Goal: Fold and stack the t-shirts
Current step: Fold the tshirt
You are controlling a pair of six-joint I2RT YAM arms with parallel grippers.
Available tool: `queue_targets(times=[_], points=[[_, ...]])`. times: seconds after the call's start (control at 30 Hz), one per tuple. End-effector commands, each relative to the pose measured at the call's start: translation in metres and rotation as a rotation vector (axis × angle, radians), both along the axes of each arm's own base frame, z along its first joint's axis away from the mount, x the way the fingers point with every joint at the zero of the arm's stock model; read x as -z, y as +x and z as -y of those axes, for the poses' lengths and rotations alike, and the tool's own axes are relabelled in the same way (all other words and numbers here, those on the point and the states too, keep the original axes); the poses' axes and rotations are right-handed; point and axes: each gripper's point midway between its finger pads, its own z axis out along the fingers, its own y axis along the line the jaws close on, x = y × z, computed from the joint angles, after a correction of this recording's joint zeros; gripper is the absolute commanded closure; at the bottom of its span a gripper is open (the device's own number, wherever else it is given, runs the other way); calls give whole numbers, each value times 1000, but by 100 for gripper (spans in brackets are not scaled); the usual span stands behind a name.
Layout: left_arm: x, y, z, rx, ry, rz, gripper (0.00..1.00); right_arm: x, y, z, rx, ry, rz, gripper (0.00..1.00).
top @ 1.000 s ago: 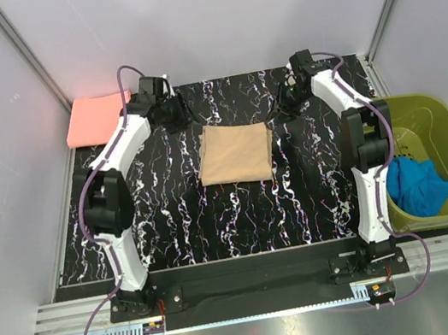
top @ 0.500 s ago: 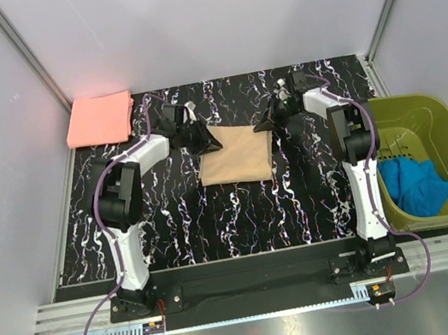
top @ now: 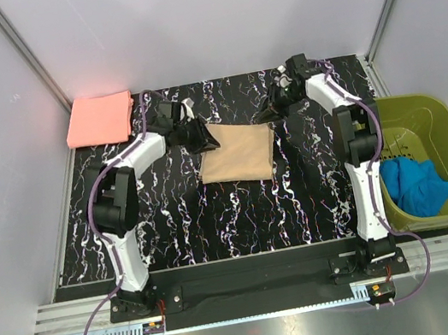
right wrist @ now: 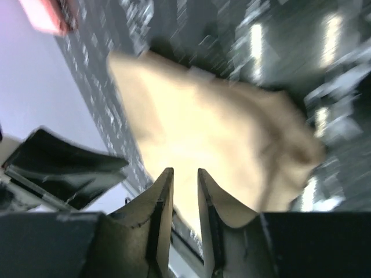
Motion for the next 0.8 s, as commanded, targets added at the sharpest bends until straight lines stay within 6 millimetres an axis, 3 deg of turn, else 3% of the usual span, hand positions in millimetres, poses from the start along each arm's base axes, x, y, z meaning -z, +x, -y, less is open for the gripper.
queue_targets(times=[0.0,0.03,0.1,0.17,0.23,0.4,0.5,0.63,0.77], points=[[-9,-13,-11,-5,25,26,70,-55,-52,-41,-146,24,32,70],[-5,-18,-13,-8,31,17,71,-52,-76,-60,-205,53,3,71],[4,-27,-17,-9,38,2,72,-49,-93,-71,-251,53,11,78],[13,-30,-20,-10,54,-11,73,-34,-112,-78,-285,60,-39,93],[25,-32,-22,-14,72,-24,73,-25,-119,-78,-302,95,-60,100],[65,-38,-32,-21,137,-96,77,20,-144,-67,-314,76,-182,100],[76,-42,-38,-34,161,-109,79,45,-164,-49,-276,44,-249,100],[79,-49,-43,-32,177,-113,79,45,-168,-28,-241,2,-225,100],[59,-53,-42,-22,163,-78,79,10,-155,-32,-255,4,-155,100]])
